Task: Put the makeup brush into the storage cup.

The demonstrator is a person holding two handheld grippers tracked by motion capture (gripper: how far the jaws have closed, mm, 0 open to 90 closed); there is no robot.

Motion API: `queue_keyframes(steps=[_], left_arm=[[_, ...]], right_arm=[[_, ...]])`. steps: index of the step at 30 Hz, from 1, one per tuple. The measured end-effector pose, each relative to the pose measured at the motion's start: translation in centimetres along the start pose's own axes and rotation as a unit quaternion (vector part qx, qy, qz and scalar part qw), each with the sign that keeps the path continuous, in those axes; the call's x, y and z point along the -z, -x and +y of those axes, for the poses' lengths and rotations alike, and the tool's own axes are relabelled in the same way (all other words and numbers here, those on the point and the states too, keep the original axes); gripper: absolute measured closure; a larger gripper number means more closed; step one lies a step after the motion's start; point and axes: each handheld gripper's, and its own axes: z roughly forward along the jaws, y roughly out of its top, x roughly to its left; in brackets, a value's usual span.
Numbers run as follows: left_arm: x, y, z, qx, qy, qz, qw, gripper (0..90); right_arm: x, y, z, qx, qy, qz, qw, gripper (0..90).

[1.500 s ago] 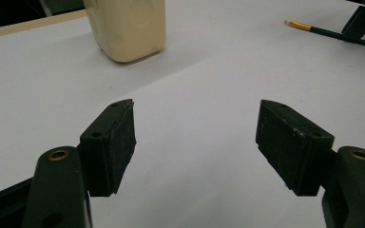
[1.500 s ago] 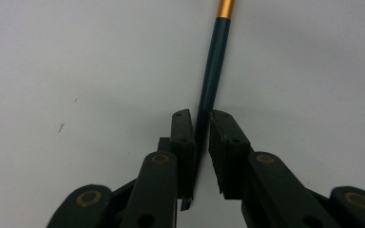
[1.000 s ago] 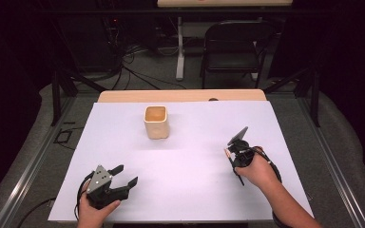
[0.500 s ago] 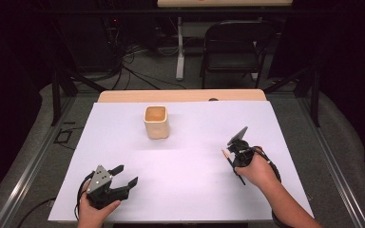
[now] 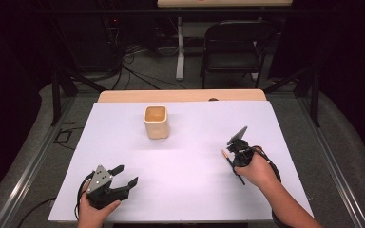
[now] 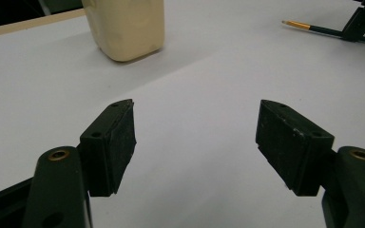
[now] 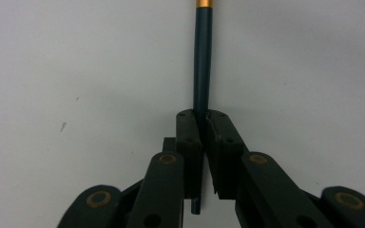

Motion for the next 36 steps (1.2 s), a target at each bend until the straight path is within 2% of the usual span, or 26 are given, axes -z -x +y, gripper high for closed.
queue_keyframes(steps=[5,6,8,11,12,13,14,16,17,18,19,20,25,26,28,29,36], left_arm=[[0.0,0.0,0.0,-0.001,-0.001,-0.002,1.0000,29.7],[0.0,0.0,0.0,-0.001,-0.001,-0.001,1.0000,29.7],[0.0,0.0,0.0,0.000,0.000,-0.001,1.0000,29.7],[0.0,0.0,0.0,0.000,0.000,-0.002,1.0000,29.7],[0.0,0.0,0.0,0.000,0.000,-0.002,1.0000,29.7],[0.0,0.0,0.0,0.000,0.000,-0.002,1.0000,29.7],[0.0,0.0,0.0,0.000,-0.001,-0.002,1.0000,29.7],[0.0,0.0,0.0,0.000,-0.001,-0.002,1.0000,29.7],[0.0,0.0,0.0,0.000,-0.001,-0.002,1.0000,29.7],[0.0,0.0,0.0,0.000,-0.001,-0.002,1.0000,29.7],[0.0,0.0,0.0,0.000,-0.001,-0.001,1.0000,29.7],[0.0,0.0,0.0,0.000,-0.001,-0.002,1.0000,29.7],[-0.1,0.0,0.0,0.000,0.000,-0.002,1.0000,29.7],[-0.1,0.0,0.0,0.000,-0.001,-0.002,1.0000,29.7],[-0.1,0.0,0.0,0.000,-0.001,-0.002,1.0000,29.7],[-0.1,0.1,0.0,0.000,-0.002,-0.002,1.0000,29.7],[-0.2,0.1,-0.1,0.002,-0.001,-0.002,1.0000,29.7]], right_arm=[[0.3,-0.3,0.0,-0.001,0.010,0.000,1.0000,83.9],[0.4,-0.4,0.0,-0.010,0.010,0.001,0.9999,83.9],[0.6,-0.3,0.0,0.007,0.007,0.000,1.0000,83.9],[0.8,-0.3,0.0,0.005,0.009,0.001,0.9999,83.9],[0.7,-0.4,-0.1,0.001,0.028,0.006,0.9996,83.9],[1.3,-0.3,0.1,0.015,-0.001,-0.009,0.9998,83.9],[1.0,-0.4,-0.1,0.006,0.028,0.005,0.9996,83.9],[1.4,-0.4,0.0,0.011,0.021,0.003,0.9997,83.9],[1.2,-0.5,-0.2,0.002,0.050,0.013,0.9987,83.9],[1.7,-0.5,-0.1,0.011,0.031,0.008,0.9994,83.9],[1.8,-0.5,-0.2,0.009,0.049,0.012,0.9987,83.9],[2.1,-0.5,-0.2,0.013,0.037,0.009,0.9992,83.9],[2.7,-0.7,-0.5,0.010,0.055,0.016,0.9983,83.9],[2.8,-0.6,-0.5,0.019,0.057,0.017,0.9981,83.9],[2.8,-0.6,-0.7,0.019,0.069,0.021,0.9972,84.0],[2.9,-0.7,-0.7,0.022,0.064,0.020,0.9975,83.9],[3.3,-0.9,-1.1,0.026,0.084,0.029,0.9957,83.9]])
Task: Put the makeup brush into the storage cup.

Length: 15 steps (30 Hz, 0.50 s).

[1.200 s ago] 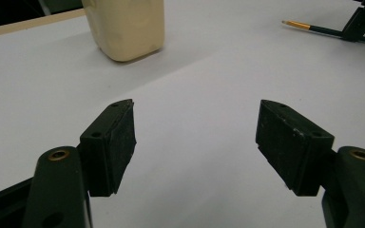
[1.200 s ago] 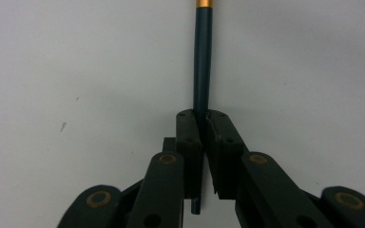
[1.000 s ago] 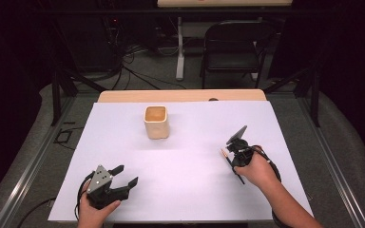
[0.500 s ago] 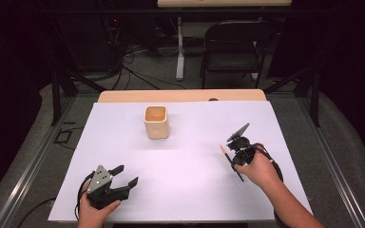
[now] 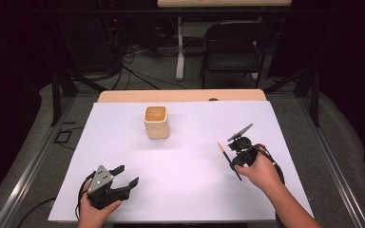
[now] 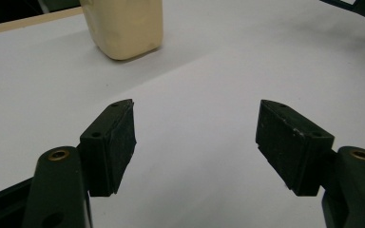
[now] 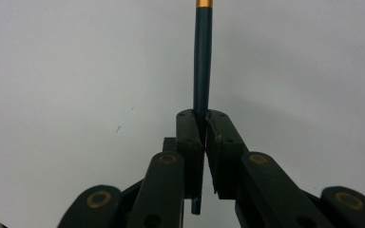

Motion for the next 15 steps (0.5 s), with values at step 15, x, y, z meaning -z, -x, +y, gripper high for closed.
queue_keyframes(steps=[15], left_arm=[[-0.25,0.27,-0.03,-0.002,-0.007,0.000,1.0000,29.7]], right_arm=[[0.26,-0.52,-0.95,-0.001,0.057,0.029,0.9980,84.0]])
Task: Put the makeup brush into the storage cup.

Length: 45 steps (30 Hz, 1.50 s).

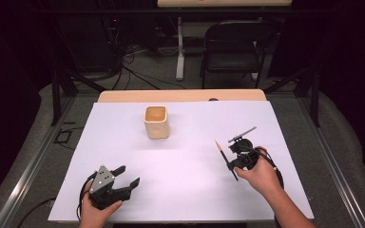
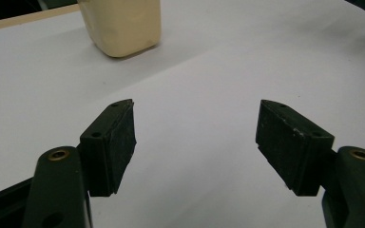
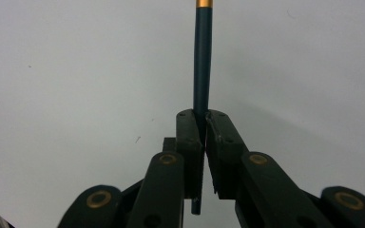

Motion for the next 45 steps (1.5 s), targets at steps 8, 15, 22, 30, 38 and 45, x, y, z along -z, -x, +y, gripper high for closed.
queue_keyframes(steps=[8,15,22,30,38,45], left_arm=[[-0.2,0.2,0.0,-0.002,-0.005,0.000,1.0000,29.7],[-0.4,0.6,0.3,-0.004,-0.010,0.001,0.9999,29.7],[-0.7,1.2,1.0,-0.019,-0.014,-0.002,0.9997,29.7],[-1.1,1.6,2.0,-0.019,-0.012,-0.010,0.9997,29.7],[-1.3,1.8,3.0,-0.018,-0.010,-0.011,0.9997,29.7],[-1.0,1.7,3.8,-0.013,-0.003,-0.008,0.9999,29.7]], right_arm=[[0.1,-0.4,-0.4,0.016,0.032,0.011,0.9993,83.9],[0.2,-0.7,-0.8,0.016,0.063,0.032,0.9974,84.0],[0.1,-0.9,-1.3,0.023,0.081,0.042,0.9955,84.0],[0.2,-1.2,-1.7,0.036,0.105,0.046,0.9927,84.0],[0.4,-1.8,-1.4,0.047,0.124,0.052,0.9899,84.0],[0.7,-2.2,-1.3,0.049,0.148,0.063,0.9858,84.0]])
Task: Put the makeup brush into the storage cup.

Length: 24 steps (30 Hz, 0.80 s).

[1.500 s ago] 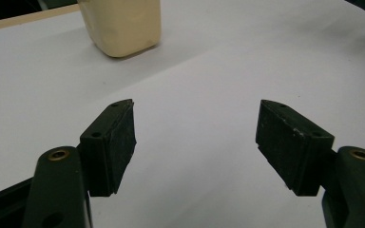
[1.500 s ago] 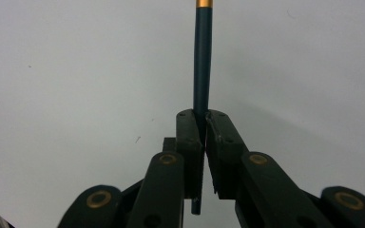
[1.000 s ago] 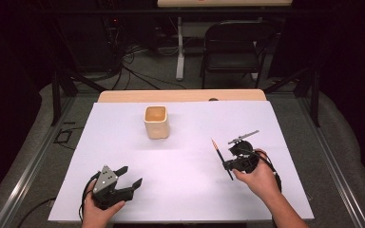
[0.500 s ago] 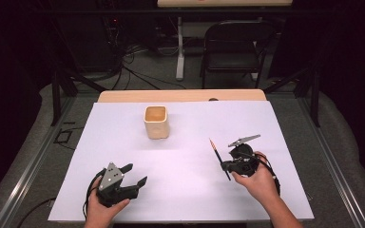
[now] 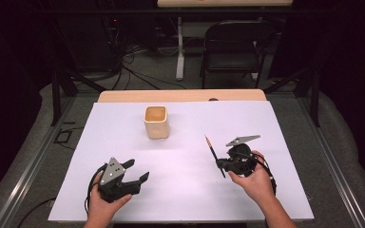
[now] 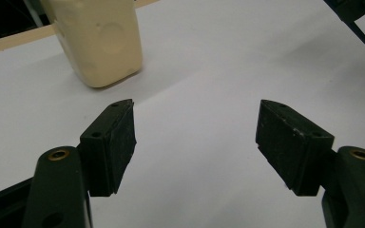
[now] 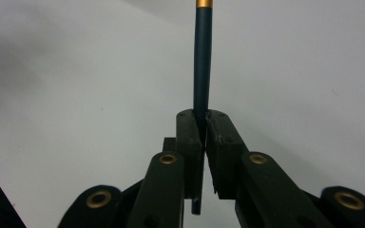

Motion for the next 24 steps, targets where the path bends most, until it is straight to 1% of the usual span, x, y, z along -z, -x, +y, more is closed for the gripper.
queue_keyframes(steps=[3,5,6,10,13,15,16,21,24], left_arm=[[0.1,-0.1,0.3,0.001,0.002,-0.002,1.0000,29.7],[0.3,-0.1,0.5,0.000,0.003,-0.001,1.0000,29.7],[0.3,-0.1,0.5,0.000,0.003,-0.001,1.0000,29.7],[0.2,0.0,0.7,0.001,0.003,-0.001,1.0000,29.7],[0.2,0.0,0.7,0.000,0.003,-0.003,1.0000,29.7],[0.1,0.1,0.8,0.002,0.004,-0.004,1.0000,29.7],[0.1,0.2,0.8,0.000,0.003,-0.005,1.0000,29.7],[-0.1,0.3,1.0,-0.003,0.003,-0.008,1.0000,30.3],[-0.2,0.3,1.1,-0.003,0.007,-0.011,0.9999,30.6]], right_arm=[[0.0,-0.2,0.2,0.003,0.009,0.006,0.9999,84.0],[-0.2,-0.4,0.3,0.012,0.015,0.006,0.9998,84.0],[-0.2,-0.4,0.3,0.012,0.015,0.006,0.9998,84.0],[-0.3,-1.1,0.5,0.028,0.030,0.014,0.9991,84.0],[-0.4,-1.3,0.5,0.030,0.038,0.017,0.9987,84.0],[-0.5,-1.5,0.5,0.043,0.044,0.021,0.9979,84.0],[-0.6,-1.7,0.4,0.055,0.052,0.024,0.9969,84.0],[-0.8,-2.1,0.4,0.064,0.058,0.030,0.9958,84.1],[-1.1,-2.5,0.3,0.070,0.068,0.035,0.9946,84.0]])
